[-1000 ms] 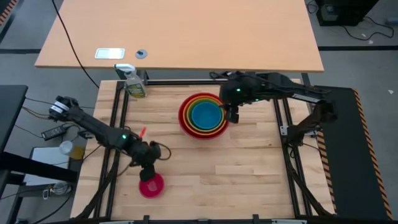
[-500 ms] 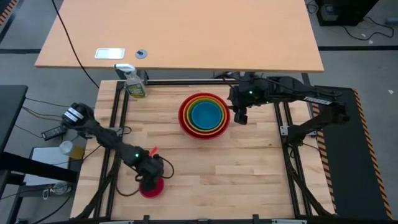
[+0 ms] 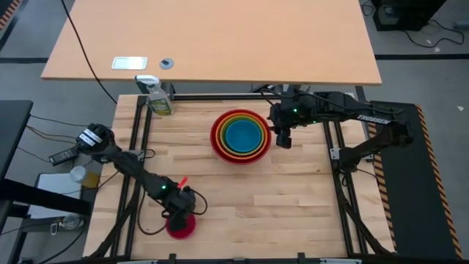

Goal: Nest bowls inside each other
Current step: Stack the pink bowl on the blue bowl

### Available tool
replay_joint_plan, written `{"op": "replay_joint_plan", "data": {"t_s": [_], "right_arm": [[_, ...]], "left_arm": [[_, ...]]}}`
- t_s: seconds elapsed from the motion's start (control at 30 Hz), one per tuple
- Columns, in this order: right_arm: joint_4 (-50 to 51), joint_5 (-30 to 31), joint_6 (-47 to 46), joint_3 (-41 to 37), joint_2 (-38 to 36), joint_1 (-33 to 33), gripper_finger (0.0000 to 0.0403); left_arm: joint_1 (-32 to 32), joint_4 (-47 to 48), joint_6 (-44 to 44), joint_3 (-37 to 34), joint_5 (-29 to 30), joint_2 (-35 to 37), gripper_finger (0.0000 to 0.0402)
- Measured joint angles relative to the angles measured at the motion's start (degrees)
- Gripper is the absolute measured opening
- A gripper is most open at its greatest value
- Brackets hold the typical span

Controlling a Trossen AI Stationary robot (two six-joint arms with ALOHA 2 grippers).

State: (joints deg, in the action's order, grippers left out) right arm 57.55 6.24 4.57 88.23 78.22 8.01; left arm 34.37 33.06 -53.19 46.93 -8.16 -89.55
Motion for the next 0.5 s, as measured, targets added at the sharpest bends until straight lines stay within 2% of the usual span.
{"op": "replay_joint_plan", "data": {"t_s": [0.27,0.4,0.5], "right_arm": [[-1.96,0.20,0.12,0.00,-0.17,1.21,0.0171],[-2.37,0.23,0.11,0.00,-0.87,2.30,0.0171],[-2.35,0.30,0.11,0.00,-1.62,3.36,0.0171]], "left_arm": [[-1.53,1.90,1.23,0.08,2.01,1.84,0.0006],[-5.03,5.66,6.06,2.21,2.53,2.88,0.0006],[-9.09,8.82,13.05,5.60,2.38,2.92,0.0006]]}}
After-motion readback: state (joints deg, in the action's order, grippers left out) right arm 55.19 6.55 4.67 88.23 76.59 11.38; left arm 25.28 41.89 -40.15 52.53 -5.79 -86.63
